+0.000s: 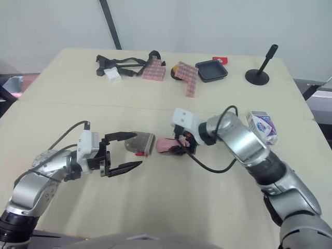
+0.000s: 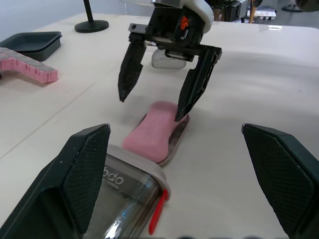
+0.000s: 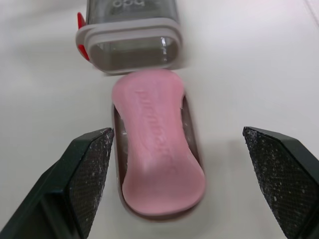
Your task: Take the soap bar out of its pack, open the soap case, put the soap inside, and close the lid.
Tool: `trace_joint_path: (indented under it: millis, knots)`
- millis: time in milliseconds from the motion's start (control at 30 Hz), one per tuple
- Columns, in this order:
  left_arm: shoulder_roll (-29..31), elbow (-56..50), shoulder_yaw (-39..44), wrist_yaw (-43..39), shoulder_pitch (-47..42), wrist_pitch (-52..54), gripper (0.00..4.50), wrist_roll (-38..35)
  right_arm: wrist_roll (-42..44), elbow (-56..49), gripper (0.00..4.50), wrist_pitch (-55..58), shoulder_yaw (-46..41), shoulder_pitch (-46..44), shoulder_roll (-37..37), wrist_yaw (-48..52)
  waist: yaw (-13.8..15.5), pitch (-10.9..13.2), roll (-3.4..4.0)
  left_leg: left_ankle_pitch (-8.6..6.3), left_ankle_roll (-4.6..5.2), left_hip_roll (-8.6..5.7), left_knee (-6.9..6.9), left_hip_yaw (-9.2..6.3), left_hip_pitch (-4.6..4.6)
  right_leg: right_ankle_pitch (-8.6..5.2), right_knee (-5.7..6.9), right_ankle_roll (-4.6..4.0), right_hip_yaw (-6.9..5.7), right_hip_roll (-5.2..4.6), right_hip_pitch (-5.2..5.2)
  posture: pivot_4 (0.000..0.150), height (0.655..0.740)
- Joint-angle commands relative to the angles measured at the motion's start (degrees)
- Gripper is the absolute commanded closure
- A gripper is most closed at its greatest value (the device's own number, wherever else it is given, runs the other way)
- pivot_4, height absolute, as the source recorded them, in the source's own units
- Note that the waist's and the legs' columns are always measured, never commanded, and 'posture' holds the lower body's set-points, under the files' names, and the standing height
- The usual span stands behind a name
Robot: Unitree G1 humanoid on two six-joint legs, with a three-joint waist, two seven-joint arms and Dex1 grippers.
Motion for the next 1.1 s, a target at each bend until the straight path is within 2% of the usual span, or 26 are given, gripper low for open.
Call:
trace_joint_path:
  millis: [33,100,233,333,433,633,867,1100]
  knots:
    - [0.91,2.76,0.79,-1.78,-2.47,-2.62,0.0,1.13,7.67,-7.31,0.06,-5.56,-14.93,10.08,-0.66,1.08,0.67,-0.04,-0.05,0.0,0.0,0.0,-0.01,0.0,0.0,0.0,0.0,0.0,0.0,0.01,0.0,0.15,0.7398]
    - [2.0,5.2,0.37,-4.18,-3.9,-4.27,0.0,2.23,9.85,-10.44,0.06,-10.69,-22.33,19.15,-0.81,1.35,0.96,-0.05,-0.04,-0.02,-0.01,0.08,-0.04,0.0,-0.01,0.0,-0.06,0.0,0.0,-0.02,0.01,0.15,0.7398]
    - [2.53,11.63,0.09,-6.5,-8.71,-6.23,0.0,3.83,12.1,-12.79,0.06,-23.8,-31.4,36.52,0.72,4.35,0.86,-0.06,-0.06,-0.04,0.0,0.12,-0.06,0.0,-0.02,-0.01,-0.12,0.0,0.0,-0.05,0.01,0.15,0.7398]
    - [3.34,16.92,-1.93,-10.03,-12.63,-9.27,0.0,6.49,10.97,-10.48,0.06,-36.23,-34.84,48.46,3.05,7.53,0.49,-0.11,-0.07,-0.03,0.0,0.13,-0.11,0.02,-0.04,-0.02,-0.08,-0.02,0.0,-0.09,0.03,0.15,0.7398]
    - [3.82,22.47,-4.2,-14.12,-16.56,-13.92,0.0,9.41,8.97,-6.13,0.06,-46.86,-36.02,56.15,5.66,8.32,-0.31,-0.16,-0.12,-0.05,0.07,0.13,-0.1,0.04,-0.01,-0.02,-0.07,-0.03,0.01,-0.11,0.05,0.15,0.7398]
    - [4.06,31.43,-7.44,-21.05,-24.86,-16.11,0.0,11.48,7.41,-1.03,0.06,-56.96,-35.44,60.19,7.55,7.02,-1.14,-0.16,-0.13,-0.15,0.46,0.09,-0.1,0.02,-0.01,-0.08,-0.04,-0.2,-0.03,-0.19,0.05,0.15,0.7398]
    - [3.56,42.47,-12.75,-29.96,-34.96,-19.05,0.0,15.98,7.89,-0.55,0.06,-58.61,-34.17,60.39,6.65,6.13,-1.06,-0.17,-0.13,-0.15,0.56,0.07,-0.1,-0.02,0.0,-0.02,-0.05,-0.13,-0.08,-0.2,0.04,0.15,0.7398]
    - [1.09,48.23,-16.12,-31.67,-39.27,-20.29,0.0,18.84,7.65,-0.09,0.06,-59.0,-32.97,59.42,5.92,4.85,-1.05,-0.17,-0.13,-0.16,0.62,0.02,-0.1,-0.04,-0.05,-0.03,-0.06,-0.13,-0.13,-0.28,0.06,0.15,0.7398]
